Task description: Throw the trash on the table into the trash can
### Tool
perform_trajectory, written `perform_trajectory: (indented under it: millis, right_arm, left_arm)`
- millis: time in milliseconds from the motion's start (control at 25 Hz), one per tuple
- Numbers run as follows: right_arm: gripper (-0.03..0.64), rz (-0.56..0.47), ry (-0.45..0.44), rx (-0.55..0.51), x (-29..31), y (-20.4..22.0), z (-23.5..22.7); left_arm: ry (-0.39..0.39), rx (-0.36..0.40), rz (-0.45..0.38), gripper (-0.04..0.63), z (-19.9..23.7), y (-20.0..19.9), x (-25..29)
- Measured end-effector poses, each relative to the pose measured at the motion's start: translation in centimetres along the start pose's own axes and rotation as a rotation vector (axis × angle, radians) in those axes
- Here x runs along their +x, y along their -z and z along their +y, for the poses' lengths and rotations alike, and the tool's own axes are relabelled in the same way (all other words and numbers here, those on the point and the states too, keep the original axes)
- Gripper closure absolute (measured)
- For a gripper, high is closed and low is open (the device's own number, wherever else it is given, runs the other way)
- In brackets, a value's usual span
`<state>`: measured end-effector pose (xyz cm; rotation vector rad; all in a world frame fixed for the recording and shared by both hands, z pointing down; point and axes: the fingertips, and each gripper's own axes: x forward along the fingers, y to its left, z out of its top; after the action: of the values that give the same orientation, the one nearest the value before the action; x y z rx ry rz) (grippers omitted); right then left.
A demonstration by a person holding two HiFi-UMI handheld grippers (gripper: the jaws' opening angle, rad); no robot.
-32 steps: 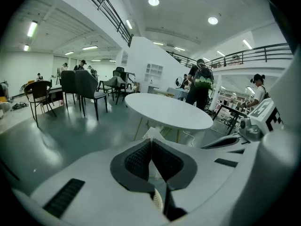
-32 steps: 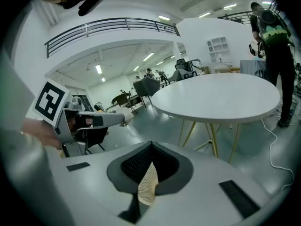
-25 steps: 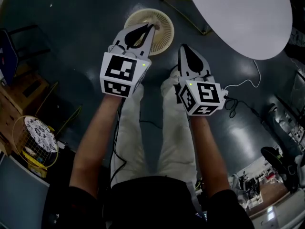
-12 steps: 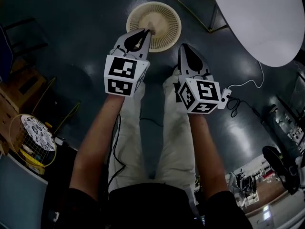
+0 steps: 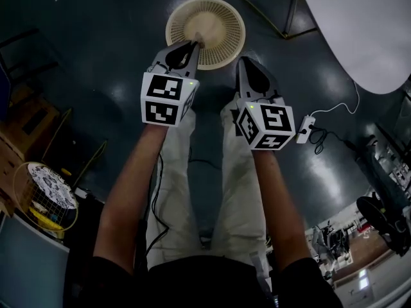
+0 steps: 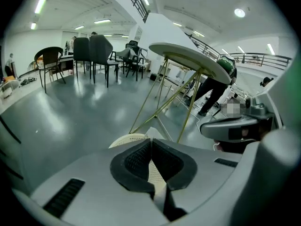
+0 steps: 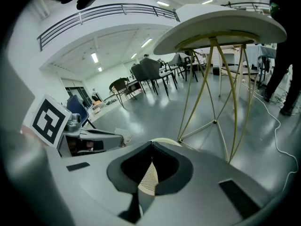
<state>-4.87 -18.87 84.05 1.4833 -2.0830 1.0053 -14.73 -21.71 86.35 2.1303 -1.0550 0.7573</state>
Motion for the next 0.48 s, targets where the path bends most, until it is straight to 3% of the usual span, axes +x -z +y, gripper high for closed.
perform_trajectory:
  millis: [280,480]
  right_arm:
    - [0.6,0.028,0.008,0.014,1.7,1.9,-0.8]
    - [0.6,0.046,0.004,0.013,2.9,3.1,-0.7]
  left_arm:
    - [0.011,0.015,0.04,0.578,0.8,2.3,2.4]
    - [0.01,-0.045,0.065,0.577,1.7,3.0,4.1]
